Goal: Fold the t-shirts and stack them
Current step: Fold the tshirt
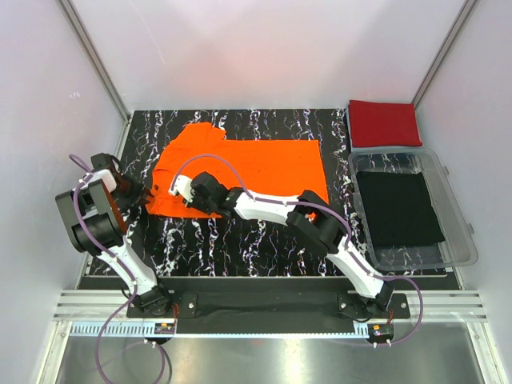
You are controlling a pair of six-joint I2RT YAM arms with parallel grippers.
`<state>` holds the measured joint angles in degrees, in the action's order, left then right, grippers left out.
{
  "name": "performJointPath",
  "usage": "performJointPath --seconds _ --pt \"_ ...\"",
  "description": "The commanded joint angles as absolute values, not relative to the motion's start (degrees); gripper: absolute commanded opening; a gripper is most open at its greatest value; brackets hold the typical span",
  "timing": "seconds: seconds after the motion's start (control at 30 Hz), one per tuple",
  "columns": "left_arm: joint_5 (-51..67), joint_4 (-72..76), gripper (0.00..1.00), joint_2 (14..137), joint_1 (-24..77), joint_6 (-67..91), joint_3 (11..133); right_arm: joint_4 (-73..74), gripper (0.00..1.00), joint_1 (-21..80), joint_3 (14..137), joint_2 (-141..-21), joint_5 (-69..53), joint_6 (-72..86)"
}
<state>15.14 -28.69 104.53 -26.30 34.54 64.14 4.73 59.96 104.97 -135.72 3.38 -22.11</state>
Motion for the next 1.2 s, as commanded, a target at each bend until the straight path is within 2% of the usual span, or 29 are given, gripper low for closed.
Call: performJointPath --seconds 0.0,0.4,0.6,1.0,1.17 --pt "10.37 -29.71 0.34 105.21 -26.72 32.78 64.16 3.08 0.29 60.64 105.91 -134.47 3.25 -23.12" --pt "10.46 -29.79 0.34 105.47 -26.10 32.87 63.90 2.99 0.24 61.35 109.69 -138.96 7.73 -24.00" --pt "10.46 -29.79 0.34 105.21 -26.02 32.61 63.81 2.73 0.00 61.26 110.57 -139.48 10.90 -24.08" --pt "11.07 -29.88 0.34 105.91 -25.93 32.70 63.98 2.81 0.00 60.91 110.92 -138.43 11.17 -22.59" --pt "11.16 -29.88 0.34 105.91 -25.84 32.70 64.16 2.72 0.17 61.00 108.90 -136.76 6.95 -23.46"
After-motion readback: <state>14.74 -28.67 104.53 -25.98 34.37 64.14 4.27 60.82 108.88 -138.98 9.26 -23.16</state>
